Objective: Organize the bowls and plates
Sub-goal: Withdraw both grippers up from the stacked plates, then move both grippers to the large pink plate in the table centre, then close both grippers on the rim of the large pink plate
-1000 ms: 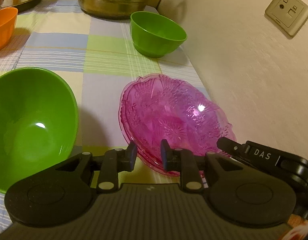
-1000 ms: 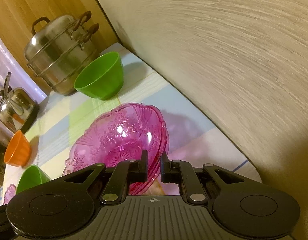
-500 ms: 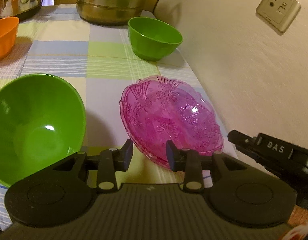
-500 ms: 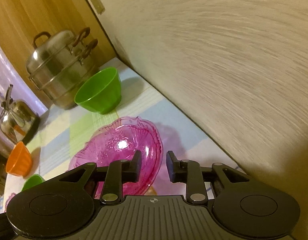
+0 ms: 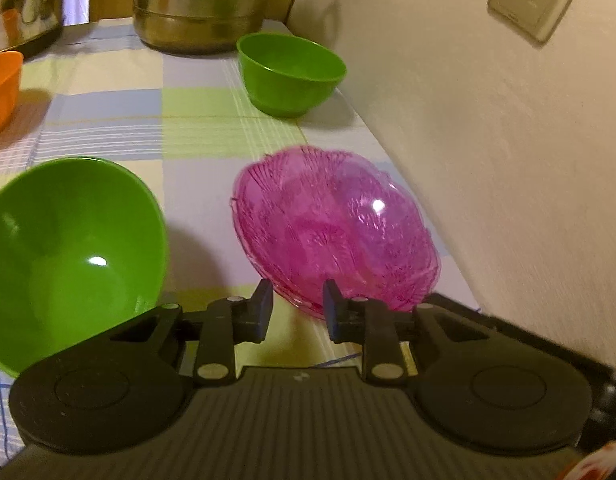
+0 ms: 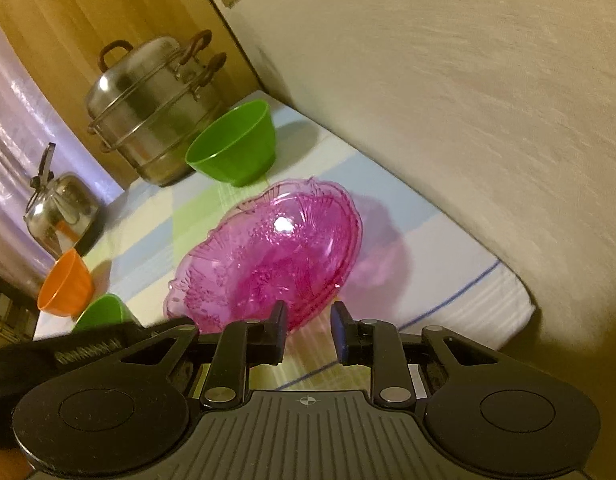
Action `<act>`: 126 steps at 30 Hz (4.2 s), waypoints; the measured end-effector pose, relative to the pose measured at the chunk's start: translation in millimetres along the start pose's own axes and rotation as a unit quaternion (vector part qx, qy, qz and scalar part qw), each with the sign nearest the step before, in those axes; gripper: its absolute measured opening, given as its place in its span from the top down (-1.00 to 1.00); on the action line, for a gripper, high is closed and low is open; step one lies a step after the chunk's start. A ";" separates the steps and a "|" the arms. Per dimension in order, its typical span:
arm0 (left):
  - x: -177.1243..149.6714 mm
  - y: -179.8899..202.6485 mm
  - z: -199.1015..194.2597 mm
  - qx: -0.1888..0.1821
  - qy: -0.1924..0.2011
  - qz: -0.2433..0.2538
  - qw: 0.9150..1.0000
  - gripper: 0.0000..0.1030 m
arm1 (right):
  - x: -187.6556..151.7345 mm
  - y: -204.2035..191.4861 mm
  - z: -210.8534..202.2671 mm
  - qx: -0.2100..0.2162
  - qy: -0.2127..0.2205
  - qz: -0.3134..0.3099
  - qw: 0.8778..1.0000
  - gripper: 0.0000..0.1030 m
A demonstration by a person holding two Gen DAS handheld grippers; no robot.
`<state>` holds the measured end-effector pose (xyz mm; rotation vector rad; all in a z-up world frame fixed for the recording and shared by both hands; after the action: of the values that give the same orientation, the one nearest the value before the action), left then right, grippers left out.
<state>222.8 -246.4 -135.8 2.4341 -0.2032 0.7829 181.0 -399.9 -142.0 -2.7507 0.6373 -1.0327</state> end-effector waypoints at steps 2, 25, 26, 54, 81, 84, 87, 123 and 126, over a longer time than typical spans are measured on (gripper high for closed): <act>-1.3 0.2 3.5 -0.001 -0.002 -0.001 1.000 0.55 | 1.6 -1.1 3.0 -0.003 0.002 -0.006 1.000 0.64; 5.2 -5.5 13.1 -0.009 0.004 0.029 1.000 0.51 | -0.1 -5.8 13.6 -0.026 0.017 -0.034 0.999 0.81; 6.3 -4.7 13.6 -0.012 0.005 0.029 1.000 0.51 | 1.4 -4.8 13.9 -0.026 0.017 -0.032 0.999 0.83; 43.7 -10.7 -126.6 -0.020 0.106 0.010 0.994 -0.23 | 17.3 -48.8 -88.1 0.014 0.034 0.009 0.999 -0.10; -44.0 -210.0 -351.0 0.208 0.181 -0.040 0.960 -0.67 | -119.9 -277.5 -131.7 0.118 0.000 -0.206 0.972 -0.36; -55.1 -219.5 -355.1 0.201 0.171 -0.059 0.963 -0.67 | -131.4 -283.2 -128.3 0.115 -0.001 -0.220 0.969 -0.36; -63.6 -225.0 -356.3 0.193 0.165 -0.075 0.964 -0.67 | -137.2 -285.3 -124.8 0.111 -0.005 -0.225 0.968 -0.36; -28.4 -342.7 -298.7 0.154 0.104 -0.098 0.978 -0.65 | -161.0 -370.4 -32.8 0.102 -0.039 -0.247 0.963 -0.13; -26.2 -356.5 -286.1 0.146 0.095 -0.098 0.980 -0.49 | -165.3 -375.5 -15.7 0.093 -0.044 -0.251 0.963 -0.06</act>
<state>170.0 208.3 -128.7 2.5763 0.2384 1.0047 186.6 10.4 -128.2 -2.8236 -0.1805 -0.9813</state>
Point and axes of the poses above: each gripper's, at about its wrist camera, not at the fingertips, and z roughly the way its jaws point, y to its right, x to its top, the point moved 8 cm from there along z, roughly the way its jaws point, and after that the axes turned 15 degrees about -x, right-handed, at the moved point
